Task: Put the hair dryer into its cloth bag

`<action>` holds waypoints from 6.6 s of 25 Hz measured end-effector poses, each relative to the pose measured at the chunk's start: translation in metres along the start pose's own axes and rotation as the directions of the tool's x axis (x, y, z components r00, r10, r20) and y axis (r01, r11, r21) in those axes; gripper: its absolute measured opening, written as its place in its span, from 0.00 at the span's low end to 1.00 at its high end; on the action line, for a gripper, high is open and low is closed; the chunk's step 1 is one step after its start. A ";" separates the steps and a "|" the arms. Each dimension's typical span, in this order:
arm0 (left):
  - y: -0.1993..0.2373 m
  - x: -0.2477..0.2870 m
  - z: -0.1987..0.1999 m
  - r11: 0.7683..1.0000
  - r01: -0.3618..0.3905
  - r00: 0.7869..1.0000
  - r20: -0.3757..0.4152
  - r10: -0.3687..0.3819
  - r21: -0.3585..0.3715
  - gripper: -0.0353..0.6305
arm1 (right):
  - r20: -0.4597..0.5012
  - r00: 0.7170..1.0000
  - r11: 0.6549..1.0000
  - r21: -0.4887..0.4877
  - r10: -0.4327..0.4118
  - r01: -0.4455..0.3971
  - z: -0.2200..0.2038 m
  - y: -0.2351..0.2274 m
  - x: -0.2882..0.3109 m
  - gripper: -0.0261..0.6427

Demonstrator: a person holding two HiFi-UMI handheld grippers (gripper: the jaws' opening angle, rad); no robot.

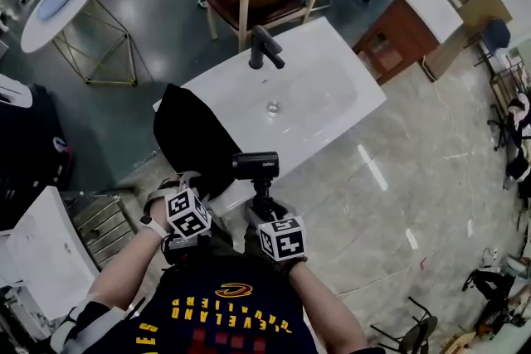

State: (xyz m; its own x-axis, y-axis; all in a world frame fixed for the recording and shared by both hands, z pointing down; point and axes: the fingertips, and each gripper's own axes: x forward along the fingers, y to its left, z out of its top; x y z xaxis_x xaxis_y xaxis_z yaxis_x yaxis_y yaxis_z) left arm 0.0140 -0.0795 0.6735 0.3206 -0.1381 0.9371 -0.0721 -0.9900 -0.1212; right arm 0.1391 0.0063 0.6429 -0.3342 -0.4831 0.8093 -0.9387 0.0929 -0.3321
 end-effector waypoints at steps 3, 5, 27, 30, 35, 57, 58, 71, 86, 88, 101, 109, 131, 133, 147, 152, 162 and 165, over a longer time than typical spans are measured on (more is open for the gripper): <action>0.008 0.003 -0.012 0.999 -0.014 0.999 -0.038 0.012 -0.042 0.29 | -0.007 1.000 1.000 0.006 0.013 -0.013 -0.012 0.005 -0.001 0.39; 0.015 -0.001 -0.014 0.992 -0.016 1.000 -0.001 0.016 -0.124 0.09 | -0.012 1.000 1.000 0.008 0.018 -0.018 -0.018 0.008 -0.001 0.39; 0.035 -0.089 0.052 0.755 0.380 0.717 0.686 0.125 -0.535 0.08 | -0.161 0.975 0.965 -0.187 0.154 -0.184 -0.046 0.095 0.031 0.39; 0.028 -0.091 0.055 0.780 0.366 0.719 0.686 0.110 -0.508 0.08 | -0.177 0.971 0.959 -0.204 0.161 -0.197 -0.037 0.097 0.039 0.39; 0.021 -0.096 0.051 0.817 0.319 0.739 0.666 0.103 -0.480 0.08 | -0.151 0.977 0.961 -0.213 0.148 -0.178 -0.005 0.086 0.046 0.39; 0.016 -0.123 0.040 0.755 0.296 0.716 0.659 0.231 -0.586 0.08 | -0.101 0.953 0.950 -0.100 0.287 -0.297 0.088 0.099 0.121 0.39; 0.019 -0.125 0.039 0.756 0.283 0.716 0.654 0.243 -0.590 0.08 | -0.113 0.950 0.948 -0.099 0.293 -0.304 0.087 0.099 0.119 0.39; 0.019 -0.120 0.053 0.708 0.360 0.682 0.689 0.244 -0.608 0.08 | -0.072 0.929 0.929 -0.041 0.364 -0.367 0.099 0.098 0.121 0.39; -0.017 -0.140 0.071 0.668 0.552 0.601 0.793 0.096 -0.500 0.06 | -0.001 0.953 0.953 0.028 0.301 -0.301 0.103 0.086 0.139 0.39; -0.028 -0.140 0.079 0.697 0.551 0.604 0.796 0.046 -0.458 0.06 | -0.021 0.962 0.962 -0.013 0.273 -0.273 0.105 0.083 0.141 0.39; 0.028 -0.142 0.022 0.613 0.418 0.645 0.695 0.319 -0.670 0.06 | -0.061 0.964 0.950 -0.166 0.258 -0.265 0.105 0.093 0.126 0.47; 0.040 -0.154 0.005 0.631 0.359 0.642 0.673 0.368 -0.687 0.06 | -0.016 0.978 0.964 -0.164 0.209 -0.209 0.091 0.075 0.080 0.46; 0.070 -0.275 0.009 0.681 -0.066 0.517 0.559 0.649 -0.730 0.06 | 0.384 0.840 0.896 -0.378 0.382 -0.235 0.185 0.150 -0.068 0.06; 0.062 -0.272 0.017 0.681 -0.033 0.523 0.568 0.635 -0.731 0.06 | 0.407 0.824 0.884 -0.414 0.395 -0.219 0.189 0.165 -0.071 0.06; 0.035 -0.251 0.036 0.725 0.061 0.562 0.624 0.543 -0.686 0.06 | 0.400 0.800 0.856 -0.451 0.447 -0.253 0.179 0.185 -0.072 0.05; 0.034 -0.248 0.040 0.725 0.079 0.568 0.629 0.531 -0.684 0.06 | 0.408 0.808 0.869 -0.434 0.424 -0.237 0.179 0.177 -0.072 0.05; 0.040 -0.250 0.042 0.727 0.071 0.570 0.625 0.533 -0.683 0.06 | 0.392 0.804 0.853 -0.456 0.447 -0.251 0.180 0.181 -0.071 0.05; 0.041 -0.249 0.039 0.723 0.072 0.579 0.619 0.531 -0.687 0.06 | 0.387 0.804 0.851 -0.459 0.451 -0.256 0.180 0.182 -0.070 0.05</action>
State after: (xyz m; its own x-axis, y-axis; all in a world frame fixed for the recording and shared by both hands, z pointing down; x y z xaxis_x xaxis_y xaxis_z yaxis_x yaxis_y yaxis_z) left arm -0.0315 -0.0872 0.4225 0.7322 -0.6231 0.2751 -0.6778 -0.7062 0.2045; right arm 0.0068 -0.0998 0.4390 -0.6589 -0.6838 0.3135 -0.7522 0.6024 -0.2670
